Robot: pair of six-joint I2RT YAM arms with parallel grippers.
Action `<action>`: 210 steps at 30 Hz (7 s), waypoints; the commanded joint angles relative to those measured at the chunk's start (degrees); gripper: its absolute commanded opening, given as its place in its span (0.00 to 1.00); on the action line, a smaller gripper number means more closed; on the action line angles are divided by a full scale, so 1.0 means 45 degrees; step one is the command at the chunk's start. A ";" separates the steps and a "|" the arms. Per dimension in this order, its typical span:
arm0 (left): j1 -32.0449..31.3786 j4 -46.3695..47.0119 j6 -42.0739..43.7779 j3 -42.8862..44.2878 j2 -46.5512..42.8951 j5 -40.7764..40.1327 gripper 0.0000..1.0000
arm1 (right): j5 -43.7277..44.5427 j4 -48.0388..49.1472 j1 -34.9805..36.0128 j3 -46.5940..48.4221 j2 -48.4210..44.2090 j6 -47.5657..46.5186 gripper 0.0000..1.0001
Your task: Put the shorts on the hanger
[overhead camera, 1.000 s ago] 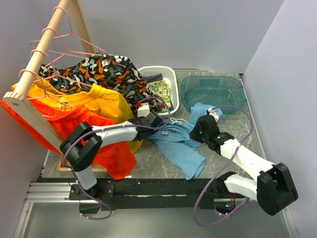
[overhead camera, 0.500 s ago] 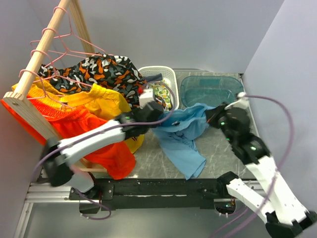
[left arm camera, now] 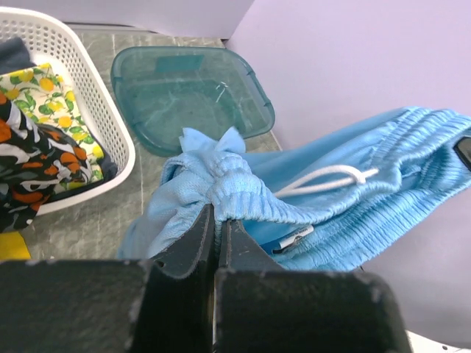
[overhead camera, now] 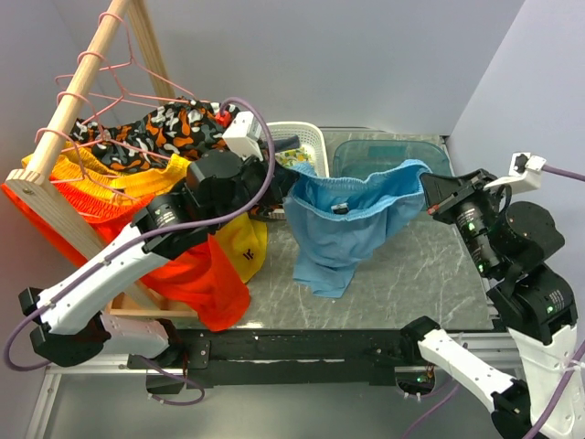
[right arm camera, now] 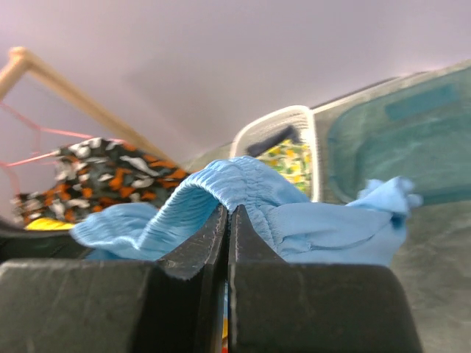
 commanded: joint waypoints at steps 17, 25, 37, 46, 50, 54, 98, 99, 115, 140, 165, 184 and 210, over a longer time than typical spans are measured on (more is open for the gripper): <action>-0.0001 0.1639 0.0336 -0.1264 0.0932 0.0401 0.01 | 0.3576 -0.0380 -0.0238 -0.1193 0.1788 -0.0633 0.00; -0.0332 0.2930 -0.0465 -0.3340 0.2630 -0.0200 0.10 | -0.0894 0.2340 -0.3657 -0.7727 0.0459 0.0130 0.37; 0.0173 0.0552 -0.0444 0.2952 0.3567 -0.2740 0.76 | -0.3200 0.2518 -0.3580 -0.8570 -0.0537 0.0149 0.83; 0.2459 0.0542 0.0157 0.6918 0.4956 -0.8884 0.71 | -0.3884 0.2771 -0.3152 -0.9137 -0.0616 0.0032 0.84; 0.2811 0.3625 0.2628 0.6152 0.4994 -1.1409 0.71 | -0.3922 0.3122 -0.2624 -0.9430 -0.0189 0.0188 0.84; 0.3065 0.6717 0.5780 0.6716 0.6377 -1.3444 0.72 | -0.3652 0.3514 -0.1571 -0.9373 0.0632 0.0520 0.84; 0.6406 0.4102 0.5101 1.1349 0.9059 -1.2059 0.77 | -0.4275 0.3866 0.0034 -0.7888 0.5770 -0.0788 0.86; 0.6406 0.4257 0.5217 1.1289 0.9019 -1.2137 0.78 | -0.4295 0.3866 0.0053 -0.7830 0.5828 -0.0807 0.86; 0.7323 0.1914 0.2953 1.0840 0.8531 -1.1474 0.75 | -0.4334 0.3710 0.0541 -0.7439 0.6668 -0.0983 0.87; 0.8554 -0.0234 0.0472 1.0468 0.8354 -0.9873 0.72 | -0.4061 0.3397 0.0991 -0.6931 0.7489 -0.1139 0.87; 0.8925 0.0938 0.0472 1.0097 0.9174 -0.9559 0.59 | -0.4041 0.3280 0.1128 -0.6579 0.8173 -0.1413 0.87; 0.8945 0.2207 0.0843 0.9121 0.8531 -0.9345 0.30 | -0.3982 0.3241 0.1147 -0.6482 0.8348 -0.1511 0.87; 0.8066 0.3887 0.1663 0.7968 0.7573 -0.9774 0.07 | -0.3885 0.3319 0.1206 -0.6462 0.8446 -0.1491 0.87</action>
